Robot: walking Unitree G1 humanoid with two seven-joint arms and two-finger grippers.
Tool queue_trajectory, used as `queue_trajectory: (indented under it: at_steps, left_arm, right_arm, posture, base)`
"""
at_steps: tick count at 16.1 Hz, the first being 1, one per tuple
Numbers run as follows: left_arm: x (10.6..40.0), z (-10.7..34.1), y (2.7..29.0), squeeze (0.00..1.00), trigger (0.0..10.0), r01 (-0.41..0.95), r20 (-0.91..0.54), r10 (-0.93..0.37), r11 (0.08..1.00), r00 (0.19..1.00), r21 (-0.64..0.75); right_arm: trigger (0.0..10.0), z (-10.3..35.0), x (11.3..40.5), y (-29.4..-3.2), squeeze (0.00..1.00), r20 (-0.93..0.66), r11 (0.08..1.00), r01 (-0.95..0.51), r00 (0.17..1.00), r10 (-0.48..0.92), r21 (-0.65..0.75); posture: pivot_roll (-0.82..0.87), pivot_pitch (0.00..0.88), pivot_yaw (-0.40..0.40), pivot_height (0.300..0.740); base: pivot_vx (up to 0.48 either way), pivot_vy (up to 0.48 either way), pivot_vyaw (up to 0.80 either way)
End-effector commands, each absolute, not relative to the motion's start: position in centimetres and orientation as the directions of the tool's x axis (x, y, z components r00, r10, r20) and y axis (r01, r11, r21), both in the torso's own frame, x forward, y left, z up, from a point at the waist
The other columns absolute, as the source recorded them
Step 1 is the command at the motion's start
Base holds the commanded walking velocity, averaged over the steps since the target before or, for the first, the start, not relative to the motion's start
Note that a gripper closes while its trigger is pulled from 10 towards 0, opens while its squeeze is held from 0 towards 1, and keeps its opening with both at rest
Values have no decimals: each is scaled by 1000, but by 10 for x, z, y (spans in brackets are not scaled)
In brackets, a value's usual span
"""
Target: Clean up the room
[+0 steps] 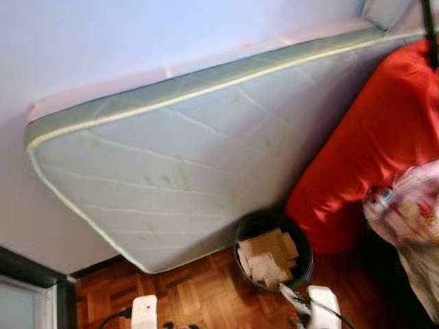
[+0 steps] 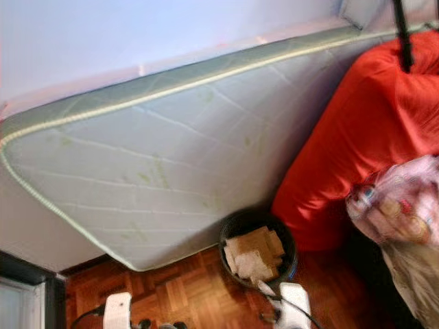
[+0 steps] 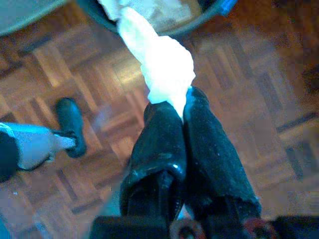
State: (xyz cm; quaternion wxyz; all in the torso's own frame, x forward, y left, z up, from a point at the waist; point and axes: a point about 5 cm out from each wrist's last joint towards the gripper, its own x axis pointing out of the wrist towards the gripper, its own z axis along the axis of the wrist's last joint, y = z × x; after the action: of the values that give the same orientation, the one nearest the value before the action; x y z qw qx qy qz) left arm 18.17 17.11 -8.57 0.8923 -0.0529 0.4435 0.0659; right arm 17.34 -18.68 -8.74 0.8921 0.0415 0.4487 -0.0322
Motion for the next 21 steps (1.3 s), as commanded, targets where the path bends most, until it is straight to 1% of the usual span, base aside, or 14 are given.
queue_trajectory:
  at_steps: [1, 8, 11, 15, 16, 17, 18, 19, 21]
  left_arm:
    - [168, -93, 168, 0, 10000, -170, -833, 55, 984, 551, -48]
    - [167, -93, 168, 0, 10000, -171, -832, 57, 984, 552, -46]
    - [168, -92, 169, 0, 10000, -168, -826, 64, 985, 560, -37]
    - [171, -90, 169, 0, 10000, -183, -793, 69, 982, 605, -55]
    - [172, -89, 170, 0, 10000, -189, -779, 78, 981, 622, -53]
    - [177, -84, 186, 0, 10000, -198, -748, 99, 979, 656, -44]
    - [190, -69, 213, 0, 10000, -204, -662, 143, 979, 736, -15]
    - [194, -66, 214, 0, 10000, -202, -638, 148, 979, 755, -13]
    - [210, -50, 215, 0, 10000, -207, -504, 168, 978, 847, -23]
  right_arm:
    - [10000, -87, 174, -183, 0, -801, 992, 110, 598, -15, 64]
    - [10000, -87, 174, -183, 0, -797, 989, 126, 604, -16, 76]
    - [10000, -86, 175, -183, 0, -786, 988, 127, 618, -11, 86]
    - [10000, -84, 178, -182, 0, -762, 990, 101, 647, 13, 103]
    - [10000, -83, 179, -181, 0, -744, 989, 92, 668, 24, 114]
    - [10000, -82, 179, -181, 0, -737, 989, 92, 676, 24, 117]
    - [10000, -81, 180, -180, 0, -719, 987, 93, 694, 29, 130]
    - [10000, -81, 180, -180, 0, -713, 987, 91, 701, 33, 135]
    - [10000, -78, 181, -179, 0, -679, 985, 74, 733, 52, 156]
  posture:
    - [12, 167, -11, 740]
    - [11, 169, -10, 740]
    - [9, 169, -10, 740]
    - [12, 168, -9, 740]
    - [9, 161, -4, 740]
    - [8, 159, -4, 740]
    - [6, 155, -2, 740]
    - [6, 153, -2, 740]
    - [12, 141, 0, 740]
  base:
    - [266, 0, 0]
    - [273, 0, 0]
    - [0, 0, 0]
    - [0, 0, 0]
    - [0, 0, 0]
    - [0, 0, 0]
    - [0, 0, 0]
    - [0, 0, 0]
    - [0, 0, 0]
